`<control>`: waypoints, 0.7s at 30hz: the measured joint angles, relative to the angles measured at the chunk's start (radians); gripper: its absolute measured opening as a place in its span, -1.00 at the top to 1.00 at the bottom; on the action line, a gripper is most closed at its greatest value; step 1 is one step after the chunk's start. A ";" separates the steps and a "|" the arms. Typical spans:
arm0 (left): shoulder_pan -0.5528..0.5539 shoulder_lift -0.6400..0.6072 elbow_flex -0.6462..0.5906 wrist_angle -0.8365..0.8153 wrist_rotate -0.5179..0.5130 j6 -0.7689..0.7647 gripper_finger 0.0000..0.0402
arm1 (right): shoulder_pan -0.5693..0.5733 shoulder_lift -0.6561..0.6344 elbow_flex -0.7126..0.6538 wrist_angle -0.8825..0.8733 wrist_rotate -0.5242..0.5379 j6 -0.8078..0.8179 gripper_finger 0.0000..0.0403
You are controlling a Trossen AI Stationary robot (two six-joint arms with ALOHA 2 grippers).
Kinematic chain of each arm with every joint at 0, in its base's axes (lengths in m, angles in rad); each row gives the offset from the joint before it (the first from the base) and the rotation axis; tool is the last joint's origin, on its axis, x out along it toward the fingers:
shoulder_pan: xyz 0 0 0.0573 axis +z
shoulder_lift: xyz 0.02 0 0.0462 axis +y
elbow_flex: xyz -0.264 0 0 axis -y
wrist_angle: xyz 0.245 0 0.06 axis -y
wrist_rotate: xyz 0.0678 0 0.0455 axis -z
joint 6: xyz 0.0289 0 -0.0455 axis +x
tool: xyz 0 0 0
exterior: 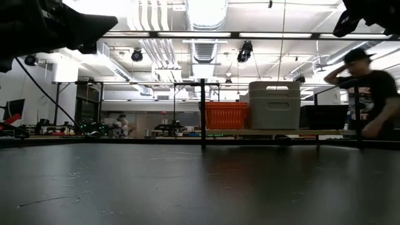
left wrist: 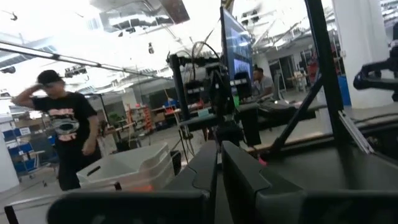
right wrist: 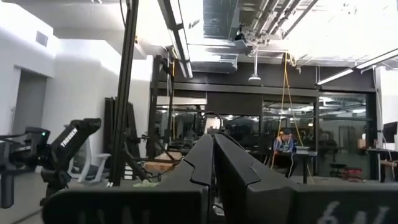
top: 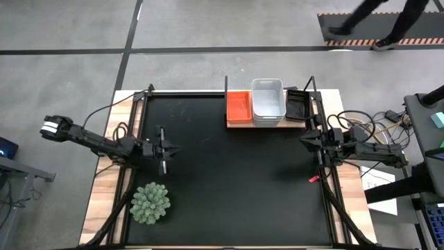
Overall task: Stack baskets on shelf by color
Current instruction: Return to Home Position
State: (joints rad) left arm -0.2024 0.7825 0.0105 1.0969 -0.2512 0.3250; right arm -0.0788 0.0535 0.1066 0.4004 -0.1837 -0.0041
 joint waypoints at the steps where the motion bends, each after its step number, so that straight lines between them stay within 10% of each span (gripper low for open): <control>1: 0.000 0.011 0.000 0.001 0.000 0.000 0.96 | 0.000 0.001 0.000 0.001 0.000 0.004 0.96; 21: 0.000 0.330 0.001 -0.007 0.000 0.000 0.96 | 0.000 0.002 0.000 -0.003 0.000 0.004 0.96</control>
State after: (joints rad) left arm -0.2024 1.1122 0.0113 1.0904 -0.2508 0.3252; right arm -0.0790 0.0555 0.1070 0.3975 -0.1833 -0.0006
